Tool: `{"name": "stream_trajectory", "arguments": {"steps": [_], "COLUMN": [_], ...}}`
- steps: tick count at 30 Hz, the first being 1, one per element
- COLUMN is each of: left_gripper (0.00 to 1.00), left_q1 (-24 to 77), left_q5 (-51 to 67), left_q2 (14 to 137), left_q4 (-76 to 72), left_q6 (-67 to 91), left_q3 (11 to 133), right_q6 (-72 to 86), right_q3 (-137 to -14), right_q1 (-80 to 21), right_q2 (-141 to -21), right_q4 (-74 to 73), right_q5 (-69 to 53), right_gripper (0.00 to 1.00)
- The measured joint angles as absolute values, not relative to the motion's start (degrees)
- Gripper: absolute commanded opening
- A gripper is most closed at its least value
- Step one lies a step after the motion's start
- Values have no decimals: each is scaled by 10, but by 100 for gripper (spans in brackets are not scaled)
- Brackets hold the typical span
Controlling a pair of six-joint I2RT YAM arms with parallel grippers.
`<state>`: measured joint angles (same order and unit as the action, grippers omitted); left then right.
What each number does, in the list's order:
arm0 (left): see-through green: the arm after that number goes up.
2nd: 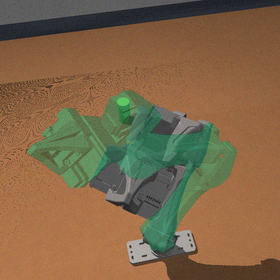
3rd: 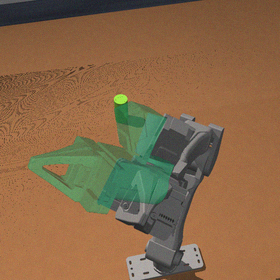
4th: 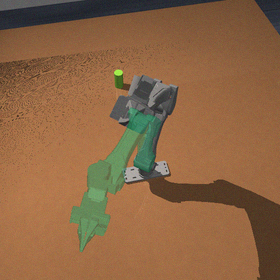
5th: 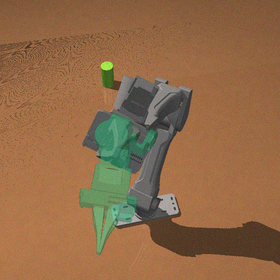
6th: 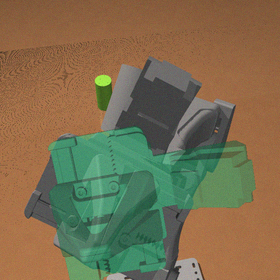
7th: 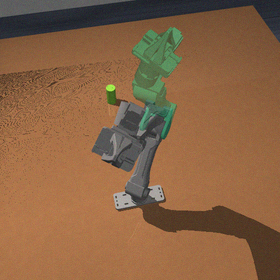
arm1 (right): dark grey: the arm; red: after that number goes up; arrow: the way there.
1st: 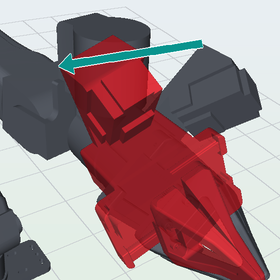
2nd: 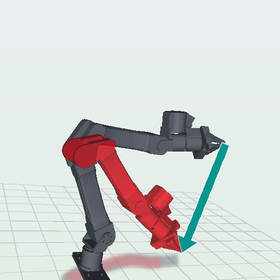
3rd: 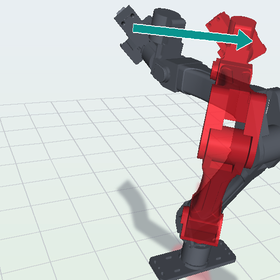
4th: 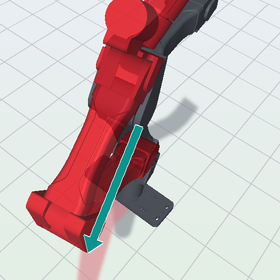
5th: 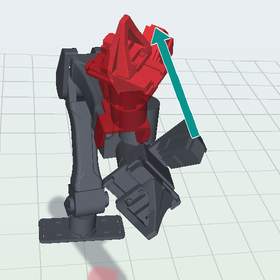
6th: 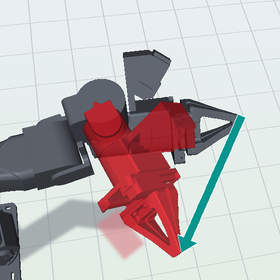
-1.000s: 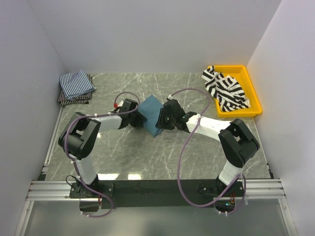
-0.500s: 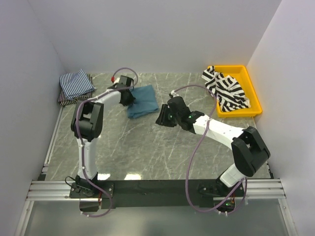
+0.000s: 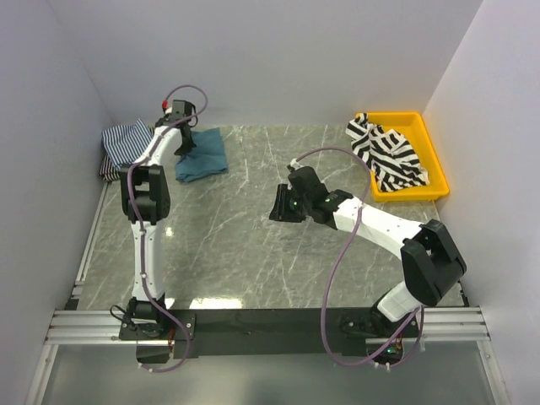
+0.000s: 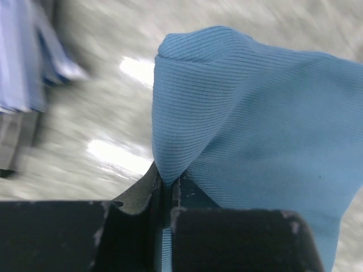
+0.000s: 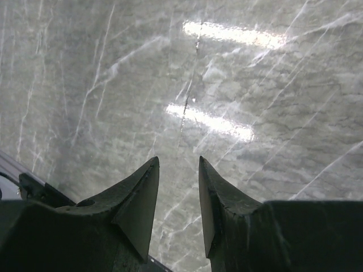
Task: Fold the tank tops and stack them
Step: Neatly place the folded tank top to the corner
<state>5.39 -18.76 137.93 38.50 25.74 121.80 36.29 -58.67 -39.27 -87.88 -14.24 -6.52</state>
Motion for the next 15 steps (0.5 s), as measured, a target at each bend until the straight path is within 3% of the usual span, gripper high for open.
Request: {"name": "stream_trajectory", "arguments": {"steps": [15], "left_gripper": [1], "left_q1": [-37], "left_q5": [-212], "left_q2": [1386], "left_q4": [421], "left_q6": [187], "left_q3": [1329], "right_q6": [347], "right_q3": [-612], "right_q1": [-394], "right_q2": [-897], "right_q4": [-146], "right_q5": [-114], "right_gripper": [40]}}
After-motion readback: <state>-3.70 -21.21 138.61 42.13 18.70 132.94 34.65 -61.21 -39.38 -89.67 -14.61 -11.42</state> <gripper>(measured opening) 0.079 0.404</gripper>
